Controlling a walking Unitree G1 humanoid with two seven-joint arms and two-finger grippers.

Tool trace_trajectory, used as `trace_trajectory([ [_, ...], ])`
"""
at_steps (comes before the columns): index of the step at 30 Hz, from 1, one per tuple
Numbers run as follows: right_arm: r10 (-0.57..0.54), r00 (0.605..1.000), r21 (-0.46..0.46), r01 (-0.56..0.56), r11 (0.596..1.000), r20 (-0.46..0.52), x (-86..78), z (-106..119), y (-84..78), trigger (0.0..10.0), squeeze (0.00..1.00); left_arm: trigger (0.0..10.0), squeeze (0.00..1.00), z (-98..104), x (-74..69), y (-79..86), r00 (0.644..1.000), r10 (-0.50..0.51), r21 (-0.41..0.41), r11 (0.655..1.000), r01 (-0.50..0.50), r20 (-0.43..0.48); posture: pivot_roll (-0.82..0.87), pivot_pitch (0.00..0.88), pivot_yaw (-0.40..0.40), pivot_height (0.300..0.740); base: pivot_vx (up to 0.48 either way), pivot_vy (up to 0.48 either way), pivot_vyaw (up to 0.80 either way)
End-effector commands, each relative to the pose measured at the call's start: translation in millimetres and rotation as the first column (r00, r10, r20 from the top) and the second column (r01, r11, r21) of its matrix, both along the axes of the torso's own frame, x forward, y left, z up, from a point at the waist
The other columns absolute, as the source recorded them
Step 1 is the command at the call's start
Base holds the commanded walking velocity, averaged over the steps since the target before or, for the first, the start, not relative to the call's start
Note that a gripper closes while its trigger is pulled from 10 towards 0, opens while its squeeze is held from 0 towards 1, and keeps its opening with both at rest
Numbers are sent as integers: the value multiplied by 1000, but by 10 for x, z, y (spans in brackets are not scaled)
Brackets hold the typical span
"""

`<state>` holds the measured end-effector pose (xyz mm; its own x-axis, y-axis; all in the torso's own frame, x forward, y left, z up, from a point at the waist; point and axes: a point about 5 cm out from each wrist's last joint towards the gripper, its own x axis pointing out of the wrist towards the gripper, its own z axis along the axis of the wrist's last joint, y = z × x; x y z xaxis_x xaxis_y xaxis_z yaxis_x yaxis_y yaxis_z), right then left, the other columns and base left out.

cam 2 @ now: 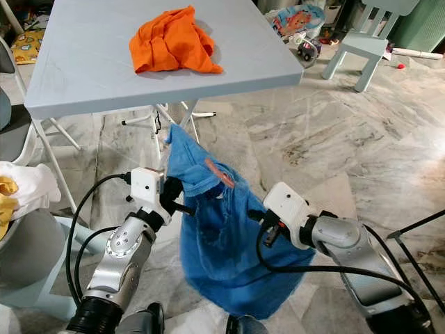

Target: Hang hanger

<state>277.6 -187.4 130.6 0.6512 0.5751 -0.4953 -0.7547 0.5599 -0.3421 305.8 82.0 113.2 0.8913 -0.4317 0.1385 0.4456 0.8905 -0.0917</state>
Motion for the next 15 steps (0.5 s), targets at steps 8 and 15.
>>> trace_trajectory([
  [8,86,996,-124,-87,988,-15,-66,-19,-282,10000,0,0,0,84,89,175,999,48,29,998,-49,24,-51,188,-57,740,0,0,0],
  [15,145,984,-202,-164,966,-106,-206,135,-750,10000,0,0,0,81,106,236,998,61,46,997,-62,22,-57,194,-49,740,0,0,0],
])
